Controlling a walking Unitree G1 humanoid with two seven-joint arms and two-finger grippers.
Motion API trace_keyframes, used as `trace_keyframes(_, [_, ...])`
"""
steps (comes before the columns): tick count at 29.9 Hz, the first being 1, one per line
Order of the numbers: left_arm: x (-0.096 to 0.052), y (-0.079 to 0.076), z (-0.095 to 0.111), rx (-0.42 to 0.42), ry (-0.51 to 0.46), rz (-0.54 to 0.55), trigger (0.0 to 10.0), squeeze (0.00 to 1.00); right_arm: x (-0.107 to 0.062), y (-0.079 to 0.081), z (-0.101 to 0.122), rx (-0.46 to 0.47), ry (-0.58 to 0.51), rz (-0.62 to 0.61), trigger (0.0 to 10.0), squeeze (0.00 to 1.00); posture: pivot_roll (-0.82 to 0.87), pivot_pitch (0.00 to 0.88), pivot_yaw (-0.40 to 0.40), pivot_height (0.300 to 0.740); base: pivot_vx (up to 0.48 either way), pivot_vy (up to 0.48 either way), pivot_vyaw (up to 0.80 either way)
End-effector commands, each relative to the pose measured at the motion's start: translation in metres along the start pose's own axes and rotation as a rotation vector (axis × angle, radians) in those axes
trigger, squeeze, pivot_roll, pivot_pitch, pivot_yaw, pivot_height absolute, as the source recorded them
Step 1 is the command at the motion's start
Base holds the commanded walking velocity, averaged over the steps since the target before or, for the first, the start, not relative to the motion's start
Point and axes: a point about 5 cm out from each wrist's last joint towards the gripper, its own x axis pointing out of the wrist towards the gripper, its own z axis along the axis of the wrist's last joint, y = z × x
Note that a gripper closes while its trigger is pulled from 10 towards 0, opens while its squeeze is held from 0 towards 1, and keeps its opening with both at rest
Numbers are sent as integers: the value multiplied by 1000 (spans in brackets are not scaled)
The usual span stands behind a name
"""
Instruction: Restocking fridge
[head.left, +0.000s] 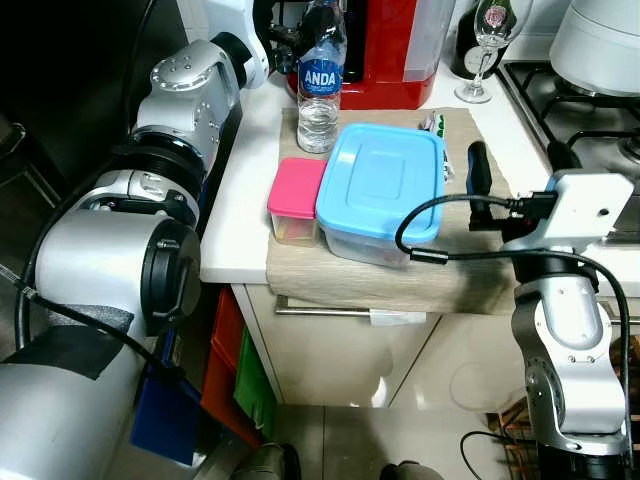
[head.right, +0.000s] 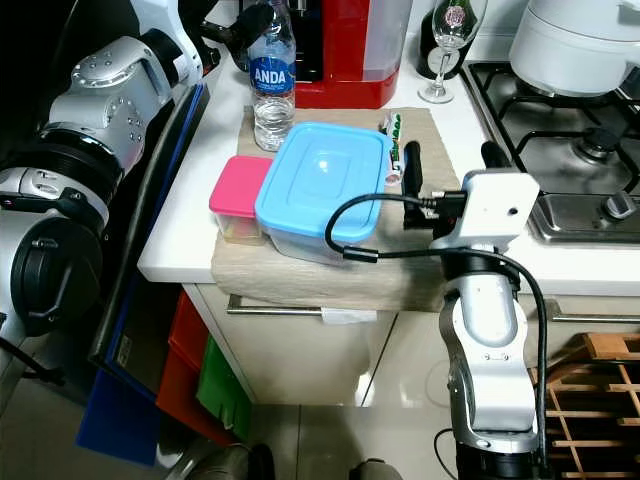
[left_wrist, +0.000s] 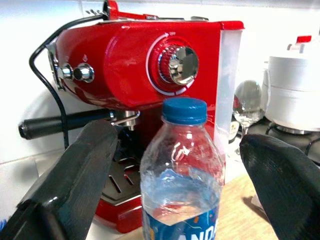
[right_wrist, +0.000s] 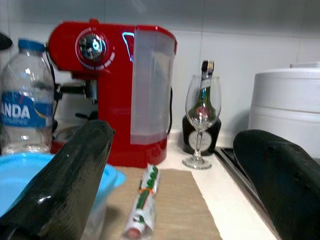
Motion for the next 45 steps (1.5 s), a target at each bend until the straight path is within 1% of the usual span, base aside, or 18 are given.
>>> trace_keyframes(1, [3,-4,-1,2,28,-3,10000,1000,2,7,8,42,-23,21,10000,0,-177,74,91,740,0,0,0])
trace_keyframes(3, [4,-6,-4,-2,36,4,10000,1000,-1,22,10,92,-18,76,10000,0,-188,89,96,740,0,0,0])
trace_keyframes(5, [4,-7,-5,-5,36,4,10000,1000,-3,26,11,105,-15,93,10000,0,-190,92,96,740,0,0,0])
trace_keyframes(6, [4,-8,-6,-8,39,5,10000,729,-5,31,12,117,-10,117,10000,0,-195,97,96,740,0,0,0])
trace_keyframes(7, [4,-8,-6,-8,39,5,10000,729,-5,31,12,117,-10,117,10000,0,-195,97,96,740,0,0,0])
trace_keyframes(8, [5,-8,-7,-9,43,6,10000,459,-7,34,12,129,-3,139,10000,0,-198,101,96,740,0,0,0])
trace_keyframes(9, [5,-9,-8,-6,49,11,10000,0,-10,37,13,133,6,157,10000,0,-208,115,95,740,0,0,0])
trace_keyframes(16, [5,-6,-4,-29,32,48,10000,0,-27,38,14,140,66,178,10000,0,-237,155,82,740,0,0,0])
trace_keyframes(30, [4,-7,-11,-92,40,61,10000,0,-35,43,18,155,101,227,10000,0,-267,178,82,740,0,0,0])
trace_keyframes(31, [4,-6,-12,-95,42,64,8588,0,-35,43,19,153,103,228,10000,0,-267,178,82,740,0,0,0])
trace_keyframes(32, [4,-6,-13,-97,44,66,8078,0,-35,43,19,152,104,229,10000,0,-269,180,82,740,0,0,0])
trace_keyframes(33, [4,-6,-13,-98,46,69,9882,0,-36,43,19,151,106,231,10000,0,-269,180,82,740,0,0,0])
trace_keyframes(34, [4,-6,-14,-98,49,70,5765,0,-36,43,19,150,108,232,10000,0,-269,179,83,740,0,0,0])
trace_keyframes(35, [4,-6,-14,-97,50,71,5765,0,-35,43,19,149,109,232,10000,0,-269,179,83,740,0,0,0])
trace_keyframes(36, [3,-5,-15,-94,55,74,5059,0,-35,43,18,148,111,232,10000,0,-270,177,84,740,0,0,0])
trace_keyframes(38, [3,-5,-15,-92,57,75,5059,0,-35,43,18,148,111,232,10000,0,-270,177,84,740,0,0,0])
trace_keyframes(39, [3,-5,-16,-89,61,81,0,0,-35,43,18,148,113,233,10000,0,-270,175,85,740,0,0,0])
trace_keyframes(45, [0,-1,-19,-49,77,98,0,0,-34,42,17,144,119,234,10000,0,-267,166,81,740,0,0,0])
